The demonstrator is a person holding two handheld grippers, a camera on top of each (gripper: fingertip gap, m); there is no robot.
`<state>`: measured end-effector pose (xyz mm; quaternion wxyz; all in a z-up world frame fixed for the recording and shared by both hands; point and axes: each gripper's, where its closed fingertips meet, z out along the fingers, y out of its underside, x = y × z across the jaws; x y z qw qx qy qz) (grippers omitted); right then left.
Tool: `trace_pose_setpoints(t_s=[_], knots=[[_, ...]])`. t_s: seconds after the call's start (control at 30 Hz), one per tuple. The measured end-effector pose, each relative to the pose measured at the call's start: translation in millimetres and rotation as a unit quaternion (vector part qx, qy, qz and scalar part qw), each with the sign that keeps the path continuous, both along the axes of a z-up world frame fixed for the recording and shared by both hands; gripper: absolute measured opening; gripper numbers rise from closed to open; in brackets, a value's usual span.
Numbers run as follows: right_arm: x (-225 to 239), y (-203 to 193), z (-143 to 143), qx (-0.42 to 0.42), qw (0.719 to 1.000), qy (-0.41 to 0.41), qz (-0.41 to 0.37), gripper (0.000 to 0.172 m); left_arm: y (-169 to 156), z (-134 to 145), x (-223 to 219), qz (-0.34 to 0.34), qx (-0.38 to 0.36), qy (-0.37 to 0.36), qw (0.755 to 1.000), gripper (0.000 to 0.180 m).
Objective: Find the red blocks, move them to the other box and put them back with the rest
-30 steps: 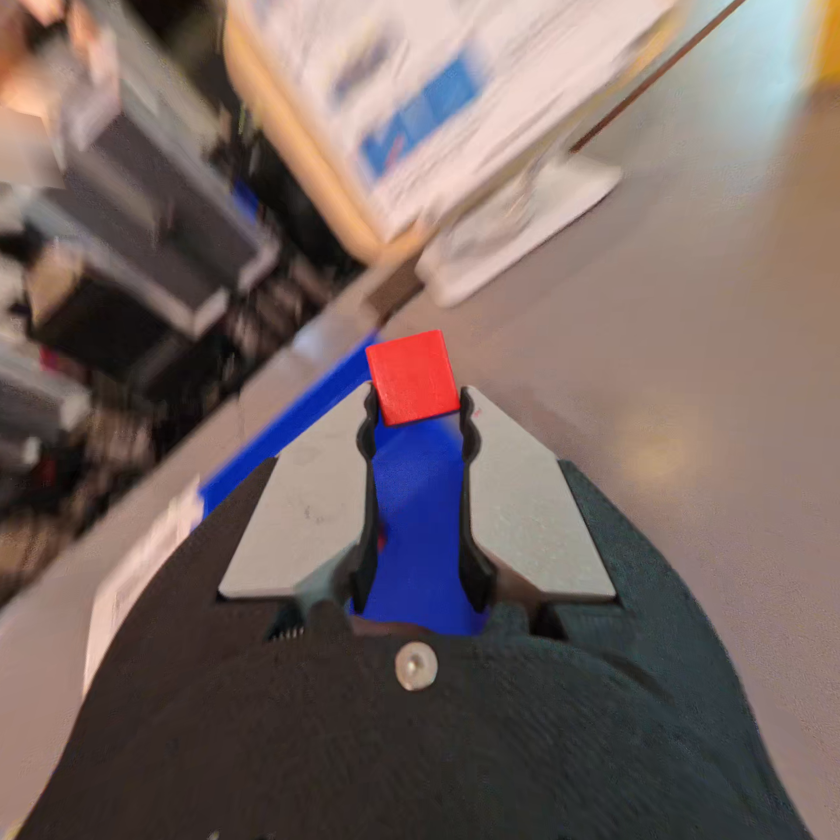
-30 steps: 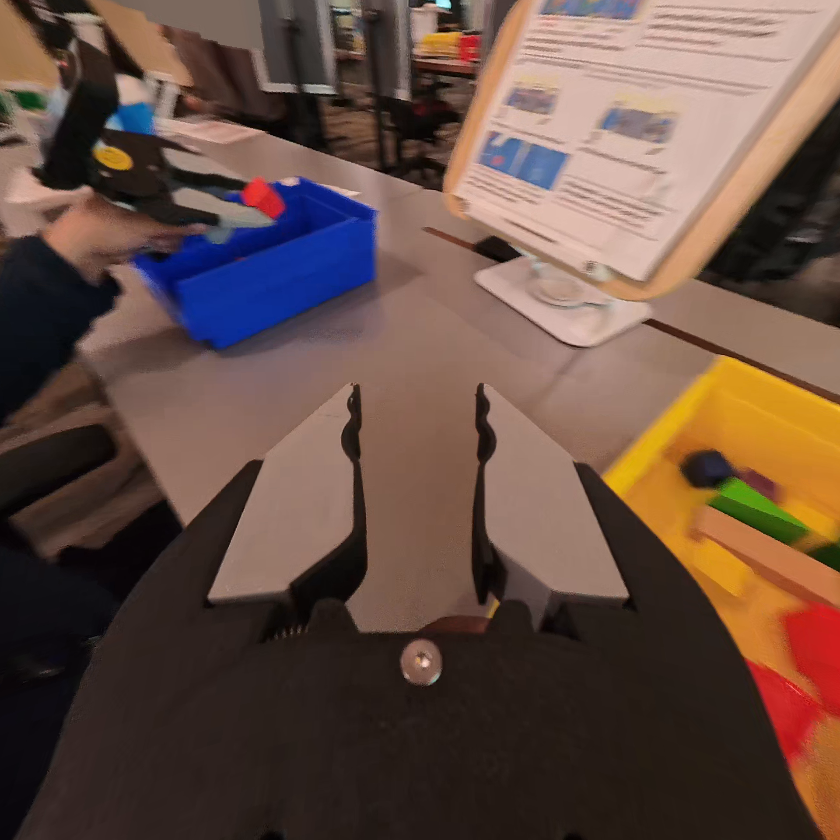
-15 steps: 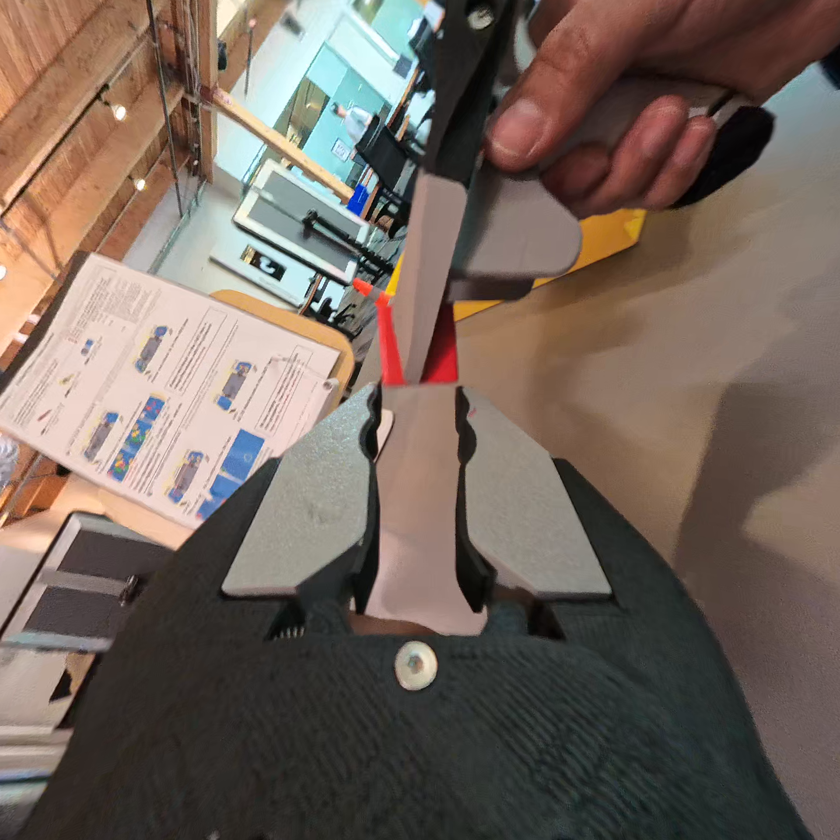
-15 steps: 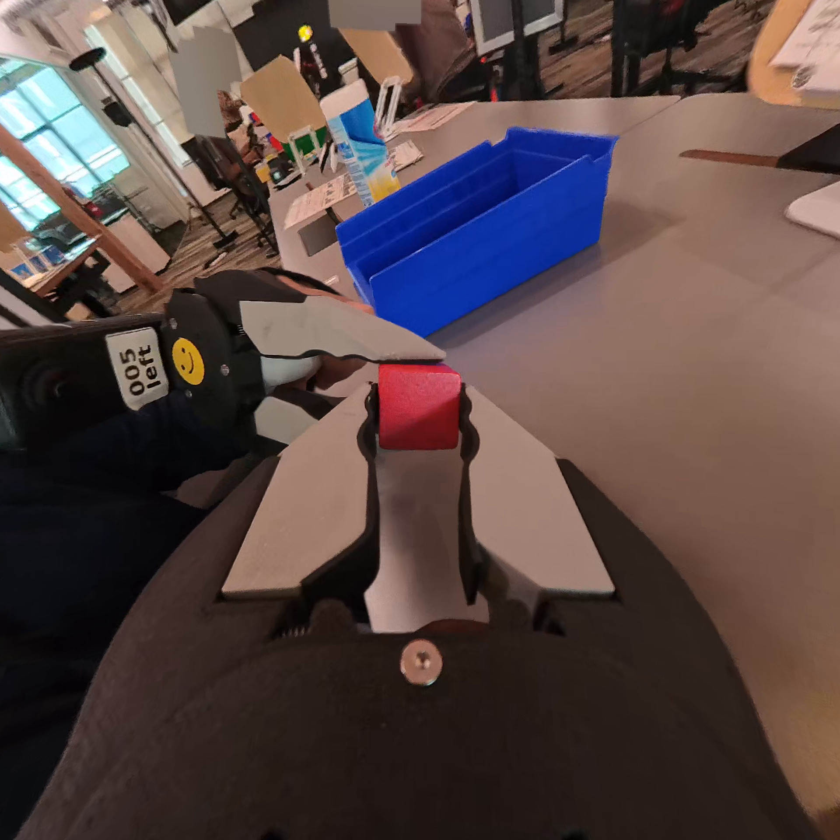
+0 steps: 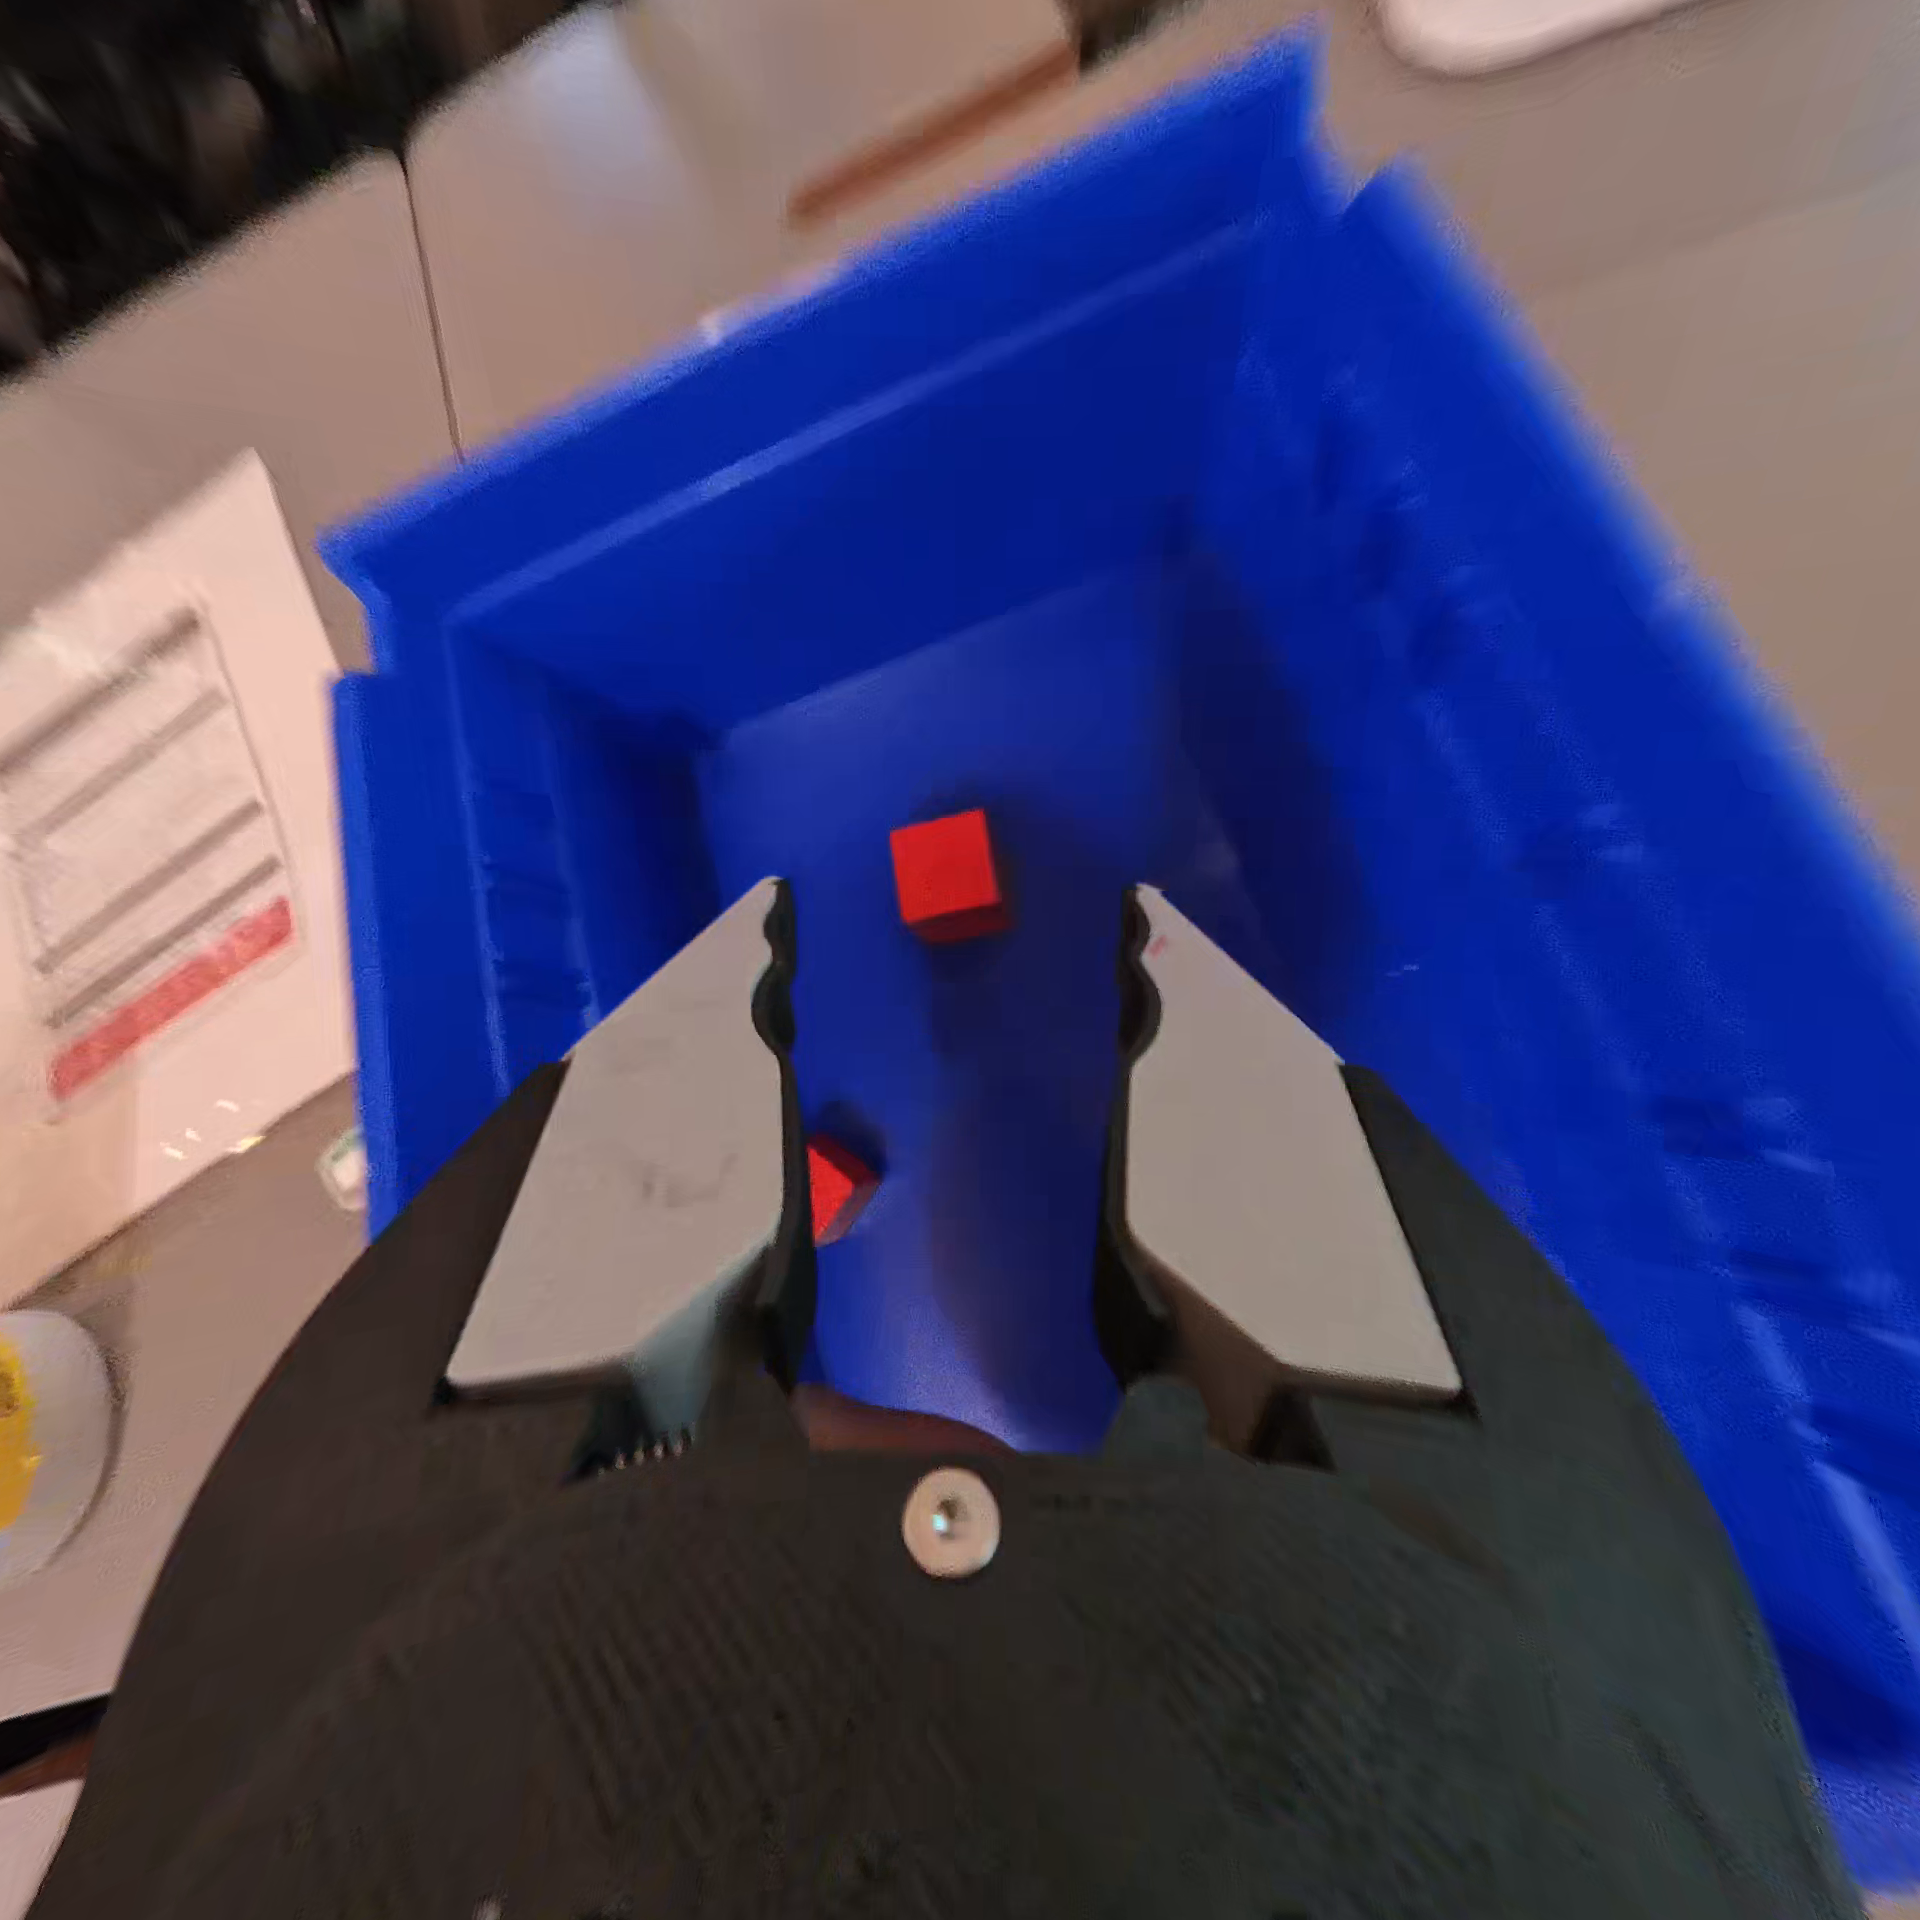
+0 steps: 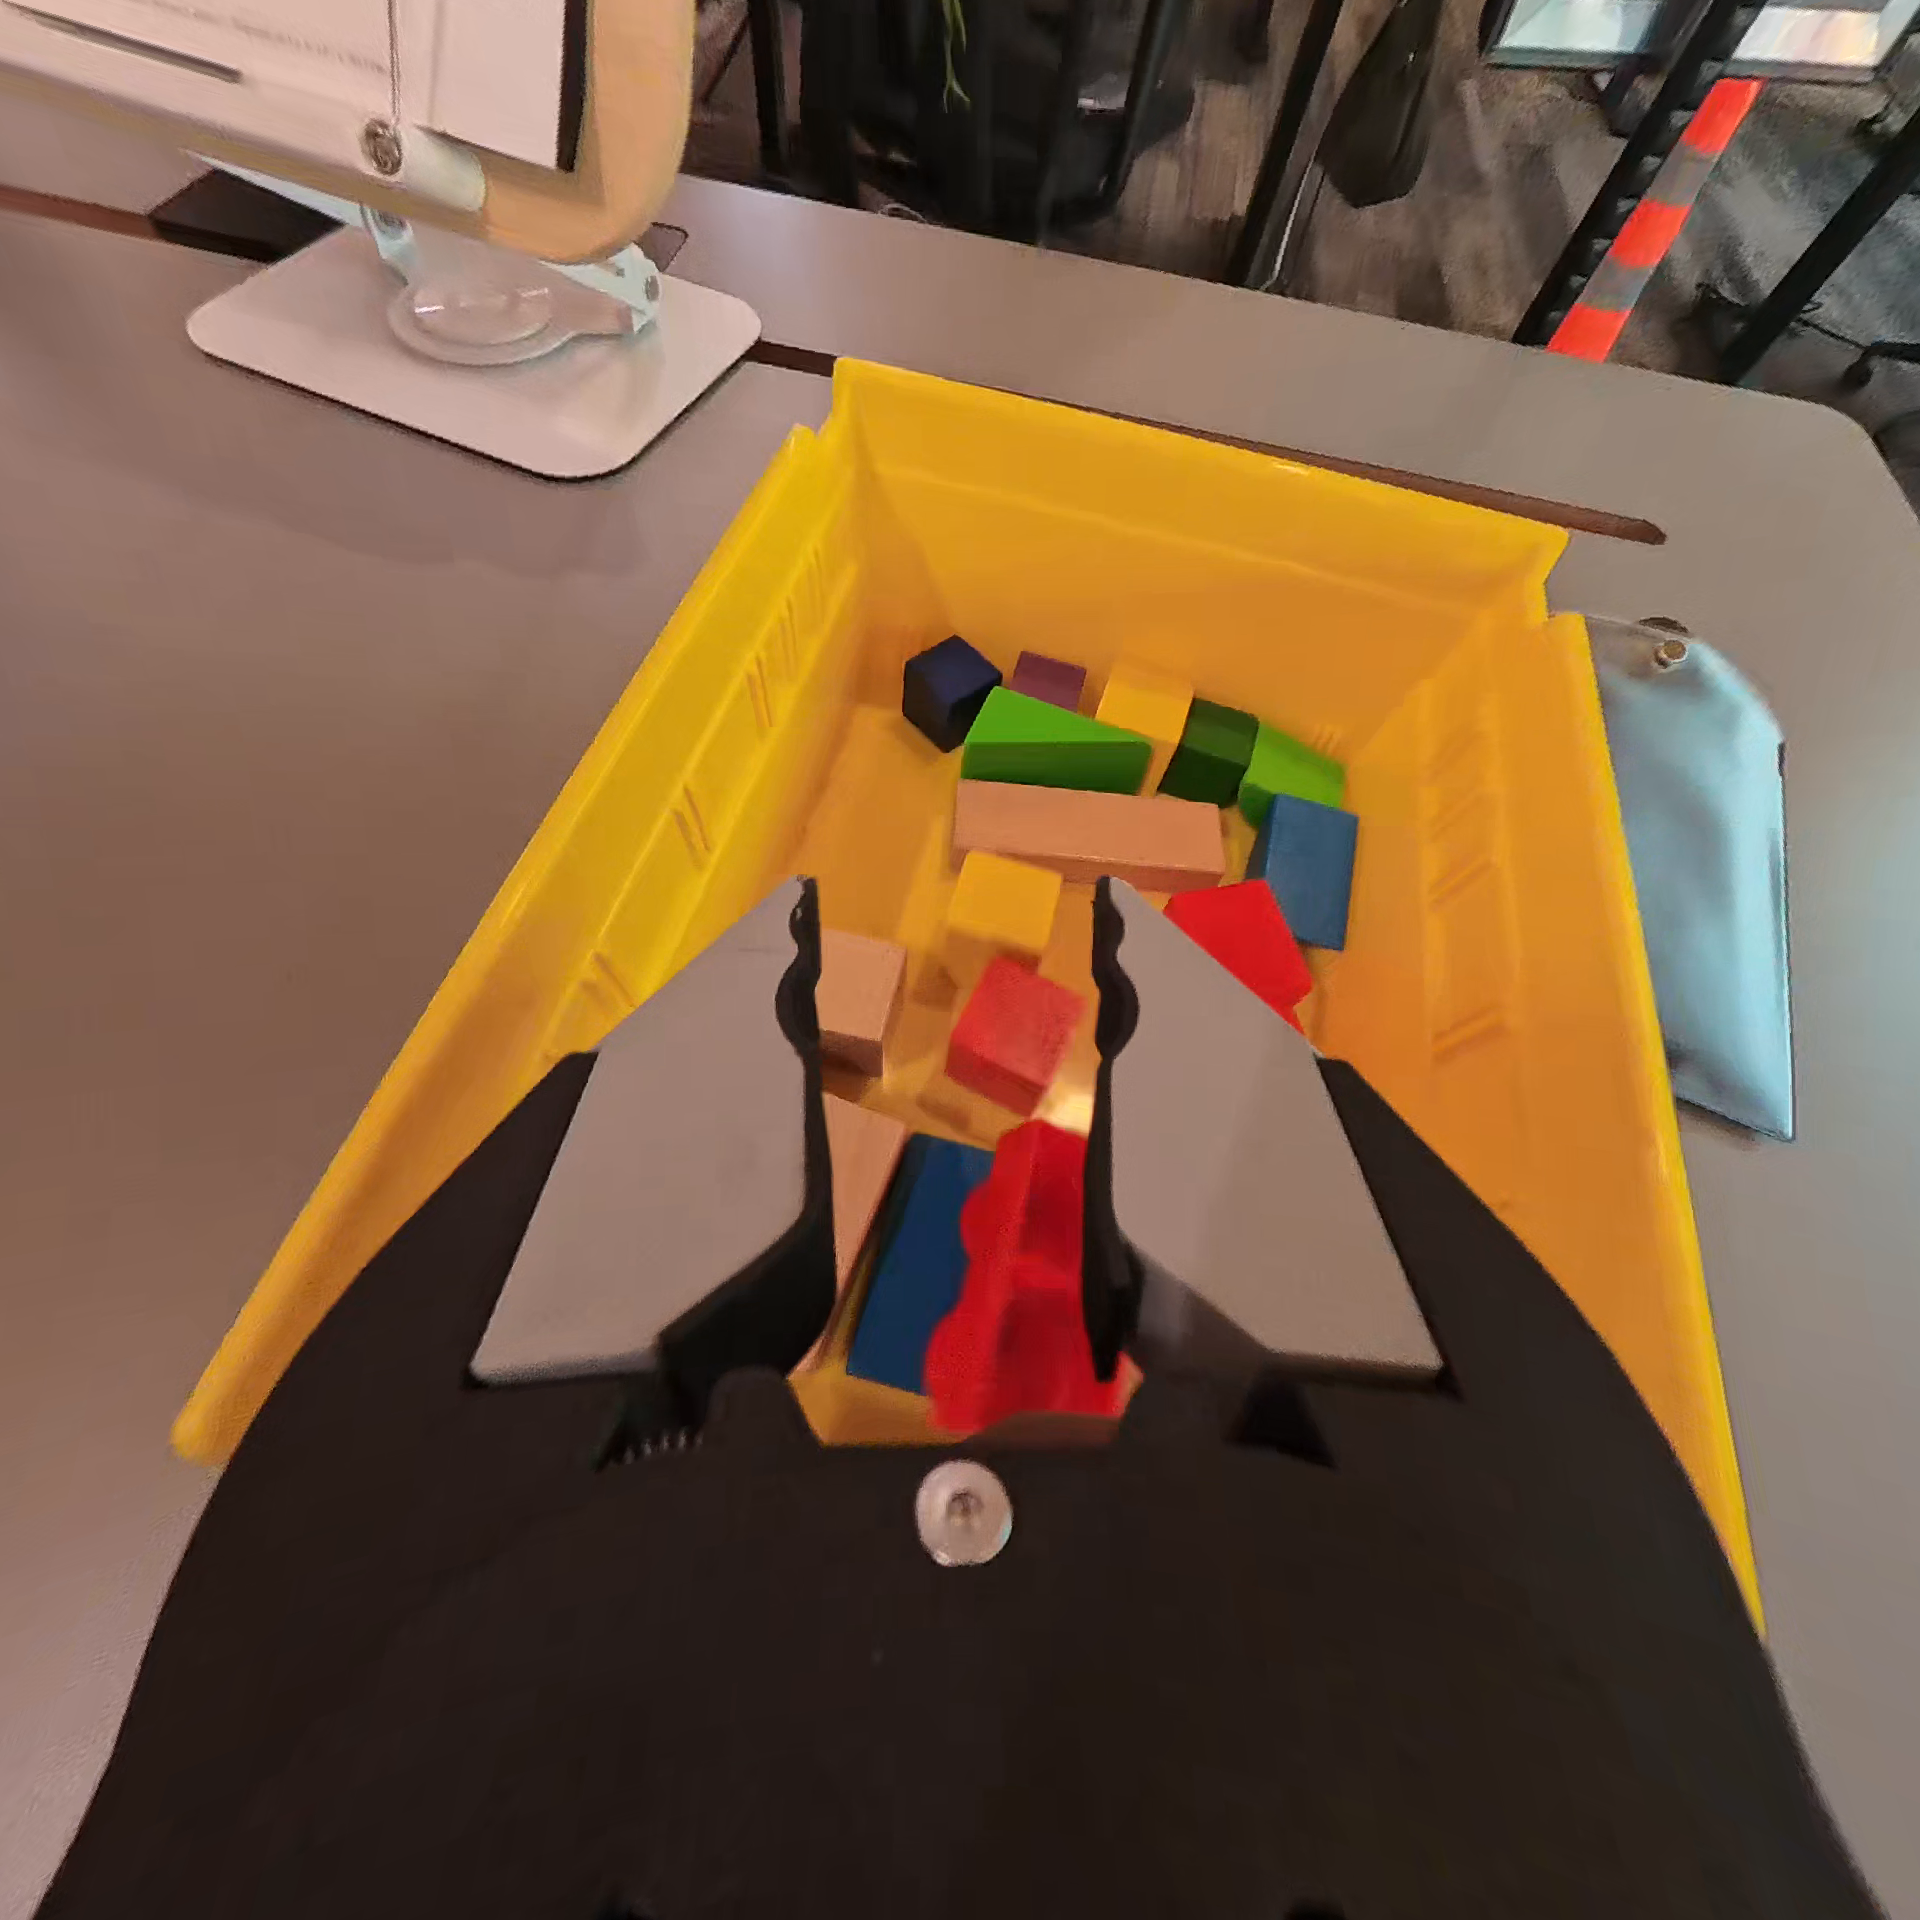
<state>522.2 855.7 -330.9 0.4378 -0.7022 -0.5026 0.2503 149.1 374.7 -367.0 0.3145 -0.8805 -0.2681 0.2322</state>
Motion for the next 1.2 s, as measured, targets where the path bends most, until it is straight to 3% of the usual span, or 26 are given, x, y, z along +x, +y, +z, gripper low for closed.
trace_pose_setpoints(t_s=[0.13, 0.17, 0.2, 0.27, 0.33, 0.43, 0.47, 0.53, 0.6, 0.7, 0.77, 0.87, 0.9, 0.93, 1.0, 1.13, 1.2], knots=[[-4, -13, 13, 0.001, 1.0, 0.023, 0.021, 0.05, -3, -56, -22, 0.012, -0.06, -0.064, 0.996, 0.063], [-5, -18, 17, -0.001, 0.999, 0.03, 0.028, 0.05, 2, -61, -25, 0.008, -0.056, -0.066, 0.996, 0.054], [-5, -24, 21, -0.002, 0.999, 0.037, 0.037, 0.05, 8, -59, -28, 0.007, -0.034, -0.066, 0.997, 0.029], [-6, -39, 30, -0.009, 0.997, 0.051, 0.062, 0.05, 15, -57, -29, 0.0, -0.03, -0.067, 0.997, 0.027], [-10, -66, 42, -0.033, 0.99, 0.076, 0.11, 0.05, 28, -37, -27, -0.022, -0.01, -0.004, 1.0, 0.027], [-17, -127, 63, -0.097, 0.963, 0.125, 0.22, 0.047, 63, 30, 7, -0.101, 0.054, 0.135, 0.984, 0.027], [-19, -147, 68, -0.116, 0.951, 0.133, 0.255, 0.048, 77, 57, 30, -0.141, 0.076, 0.184, 0.97, 0.026], [-21, -190, 75, -0.152, 0.923, 0.143, 0.323, 0.05, 110, 103, 104, -0.263, 0.12, 0.276, 0.917, 0.026], [-23, -230, 81, -0.184, 0.894, 0.153, 0.378, 0.054, 136, 123, 180, -0.359, 0.118, 0.35, 0.857, 0.026], [-26, -284, 81, -0.224, 0.855, 0.153, 0.441, 0.061, 167, 120, 267, -0.44, 0.092, 0.417, 0.79, 0.026], [-31, -307, 77, -0.234, 0.843, 0.15, 0.461, 0.063, 182, 106, 307, -0.48, 0.085, 0.418, 0.767, 0.026], [-41, -315, 61, -0.242, 0.848, 0.13, 0.453, 0.06, 194, 99, 343, -0.5, 0.096, 0.439, 0.74, 0.026], [-41, -314, 55, -0.25, 0.847, 0.123, 0.452, 0.05, 196, 100, 348, -0.497, 0.101, 0.448, 0.736, 0.026], [-40, -313, 53, -0.26, 0.843, 0.121, 0.456, 0.027, 197, 99, 349, -0.49, 0.103, 0.452, 0.738, 0.026], [-38, -311, 53, -0.27, 0.838, 0.12, 0.459, 0.026, 198, 96, 348, -0.479, 0.112, 0.432, 0.756, 0.027], [-42, -276, 70, -0.199, 0.878, 0.163, 0.403, 0.026, 180, 103, 336, -0.447, 0.131, 0.41, 0.784, 0.041], [-40, -228, 83, -0.127, 0.917, 0.187, 0.328, 0.026, 156, 113, 294, -0.38, 0.12, 0.388, 0.831, 0.032]])
